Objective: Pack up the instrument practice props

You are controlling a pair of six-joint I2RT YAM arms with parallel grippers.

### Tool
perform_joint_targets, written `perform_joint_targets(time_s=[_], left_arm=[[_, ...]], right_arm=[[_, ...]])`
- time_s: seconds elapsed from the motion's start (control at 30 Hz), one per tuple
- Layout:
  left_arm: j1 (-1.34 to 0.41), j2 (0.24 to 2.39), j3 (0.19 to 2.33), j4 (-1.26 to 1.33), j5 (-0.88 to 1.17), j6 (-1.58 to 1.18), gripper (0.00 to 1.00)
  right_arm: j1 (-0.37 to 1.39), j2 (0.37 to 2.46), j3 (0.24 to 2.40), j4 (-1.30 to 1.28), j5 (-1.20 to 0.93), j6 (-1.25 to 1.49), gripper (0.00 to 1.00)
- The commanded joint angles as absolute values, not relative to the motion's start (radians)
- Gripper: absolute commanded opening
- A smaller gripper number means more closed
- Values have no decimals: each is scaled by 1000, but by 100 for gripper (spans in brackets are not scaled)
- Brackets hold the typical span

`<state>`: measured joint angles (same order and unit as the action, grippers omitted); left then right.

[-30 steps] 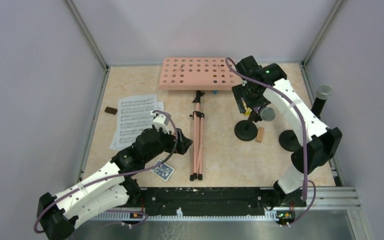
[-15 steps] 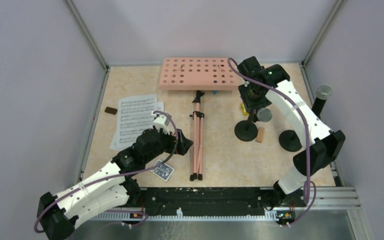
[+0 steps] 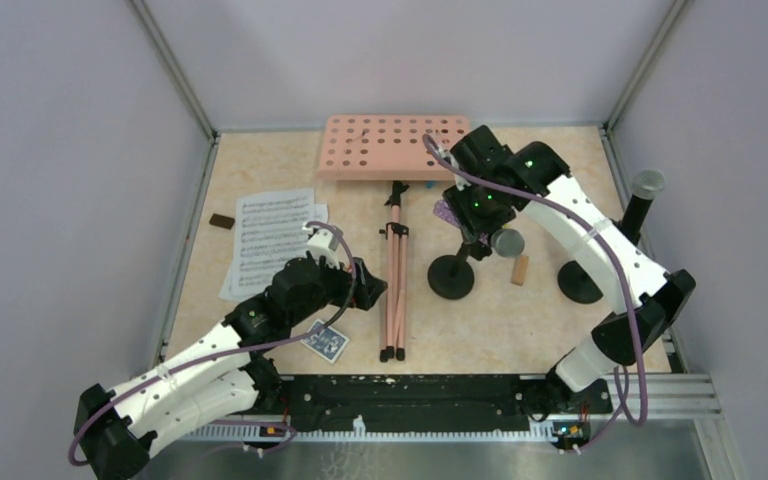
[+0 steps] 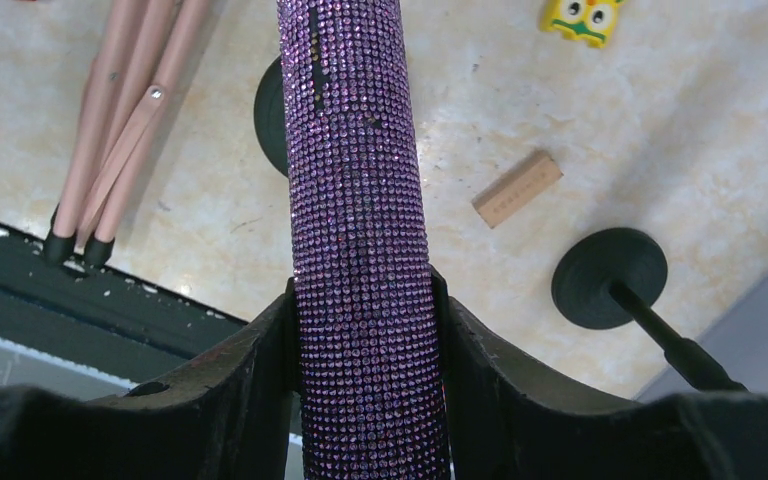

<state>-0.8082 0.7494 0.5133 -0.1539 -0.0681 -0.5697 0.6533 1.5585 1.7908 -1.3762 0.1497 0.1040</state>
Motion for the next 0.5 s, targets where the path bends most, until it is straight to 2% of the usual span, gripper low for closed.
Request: perform_joint_targets(time_s=[0.0, 0.2, 0.47], left_arm=[[-809, 757, 526, -83, -43, -568, 99], [-810, 753, 520, -88, -27, -583, 99], [-810, 761, 507, -40, -14, -601, 99]], right_arm=[[713, 1587, 1882, -1329, 175, 92, 0], [768, 1682, 1983, -1288, 226, 100, 1], [774, 1693, 1887, -1248, 243, 103, 48]])
